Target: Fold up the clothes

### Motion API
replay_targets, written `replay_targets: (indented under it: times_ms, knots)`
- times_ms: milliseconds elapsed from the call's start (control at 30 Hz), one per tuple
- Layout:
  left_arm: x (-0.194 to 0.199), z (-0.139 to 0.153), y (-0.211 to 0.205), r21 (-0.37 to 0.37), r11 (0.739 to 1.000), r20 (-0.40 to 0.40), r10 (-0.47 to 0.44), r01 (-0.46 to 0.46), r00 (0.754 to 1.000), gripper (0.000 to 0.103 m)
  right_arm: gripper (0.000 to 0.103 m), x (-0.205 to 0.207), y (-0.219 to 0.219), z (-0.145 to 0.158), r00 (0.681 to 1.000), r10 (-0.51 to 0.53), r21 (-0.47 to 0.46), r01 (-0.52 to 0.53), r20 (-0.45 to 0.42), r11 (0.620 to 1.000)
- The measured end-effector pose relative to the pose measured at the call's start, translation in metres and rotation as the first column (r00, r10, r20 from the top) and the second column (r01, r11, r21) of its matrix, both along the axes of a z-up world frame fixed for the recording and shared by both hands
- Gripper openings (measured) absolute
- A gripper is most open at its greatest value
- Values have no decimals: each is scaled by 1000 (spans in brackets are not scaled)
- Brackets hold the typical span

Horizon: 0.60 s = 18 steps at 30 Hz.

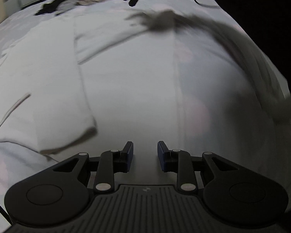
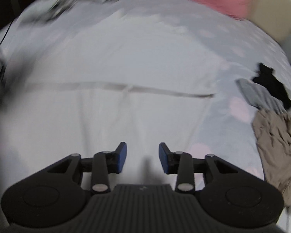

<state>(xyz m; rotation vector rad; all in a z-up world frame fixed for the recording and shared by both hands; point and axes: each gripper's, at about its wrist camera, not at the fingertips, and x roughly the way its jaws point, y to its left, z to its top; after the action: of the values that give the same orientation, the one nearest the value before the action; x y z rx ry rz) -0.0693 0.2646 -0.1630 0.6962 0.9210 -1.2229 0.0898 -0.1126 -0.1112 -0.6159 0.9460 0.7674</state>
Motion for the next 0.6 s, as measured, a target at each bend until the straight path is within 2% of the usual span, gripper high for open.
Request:
replay_targets:
  times_ms: [133,233,367,467,567,600]
  knots:
    - [-13,-2,7,8,997,-16,-72,72,997,25,41,-24,6,-13,996,83,-71,-84,-30,994]
    - [-21,-7,6,31,995,-18,-99,100,995,25,46,-41,7,-18,988,151,-107,-154,-42,982]
    - [-30,-16,4,79,986,-8,-143,144,990,25,46,-51,0,-21,980,192,-156,-196,-41,968]
    - [-38,-23,3,118,976,30,-186,182,982,27,46,-74,-1,-23,943,331,-246,-313,36,918]
    - [-42,-24,1,122,977,39,-183,177,982,29,47,-95,-2,-25,897,441,-314,-409,33,857]
    - [-43,-25,0,126,976,45,-184,177,982,30,50,-99,-2,-26,888,460,-338,-424,29,840]
